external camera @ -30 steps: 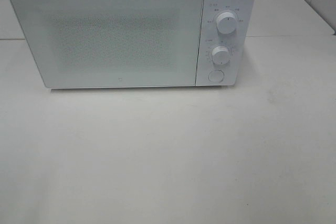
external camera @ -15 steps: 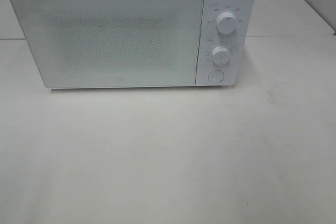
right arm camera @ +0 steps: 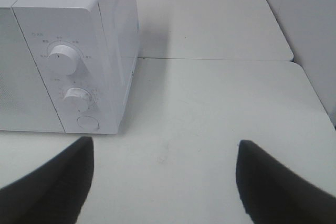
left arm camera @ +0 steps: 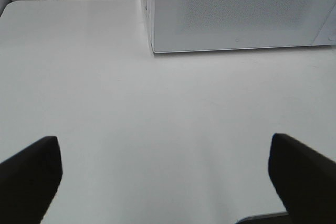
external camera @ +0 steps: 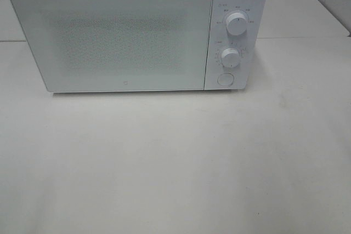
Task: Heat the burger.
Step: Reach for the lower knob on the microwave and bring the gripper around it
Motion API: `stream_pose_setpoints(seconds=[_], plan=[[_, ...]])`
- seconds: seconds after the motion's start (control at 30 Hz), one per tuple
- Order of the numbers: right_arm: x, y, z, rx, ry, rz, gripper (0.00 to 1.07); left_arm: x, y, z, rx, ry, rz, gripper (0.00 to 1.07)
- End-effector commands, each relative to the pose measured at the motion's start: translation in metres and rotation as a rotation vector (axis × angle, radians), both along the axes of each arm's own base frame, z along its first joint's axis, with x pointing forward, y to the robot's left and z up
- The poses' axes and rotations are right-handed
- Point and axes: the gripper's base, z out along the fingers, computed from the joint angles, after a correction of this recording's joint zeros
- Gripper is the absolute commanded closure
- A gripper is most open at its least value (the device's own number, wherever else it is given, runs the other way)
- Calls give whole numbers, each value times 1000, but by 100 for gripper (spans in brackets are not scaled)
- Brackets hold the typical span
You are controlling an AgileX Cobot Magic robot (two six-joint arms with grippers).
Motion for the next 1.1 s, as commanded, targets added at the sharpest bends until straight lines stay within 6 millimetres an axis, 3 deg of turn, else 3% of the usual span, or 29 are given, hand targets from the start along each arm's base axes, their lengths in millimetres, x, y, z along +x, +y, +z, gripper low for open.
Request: stream_pose_setpoints(seconds=[0.03,0.27,0.53,0.8,1.1], plan=[[15,1,2,12,-45,1,34,-3,0,-1,-9,-25,3,6],[42,3,-5,18,-86,6,34,-3,0,-1,-9,-25,3,6],[65,6,-42,22,-223,25,34,-3,0,-1,-9,-25,3,6],[84,7,-71,22,-185,28,34,-3,0,-1,-9,-25,3,6],[88,10,-99,-22,-251,-46,34,-3,0,-1,-9,-25,3,6]])
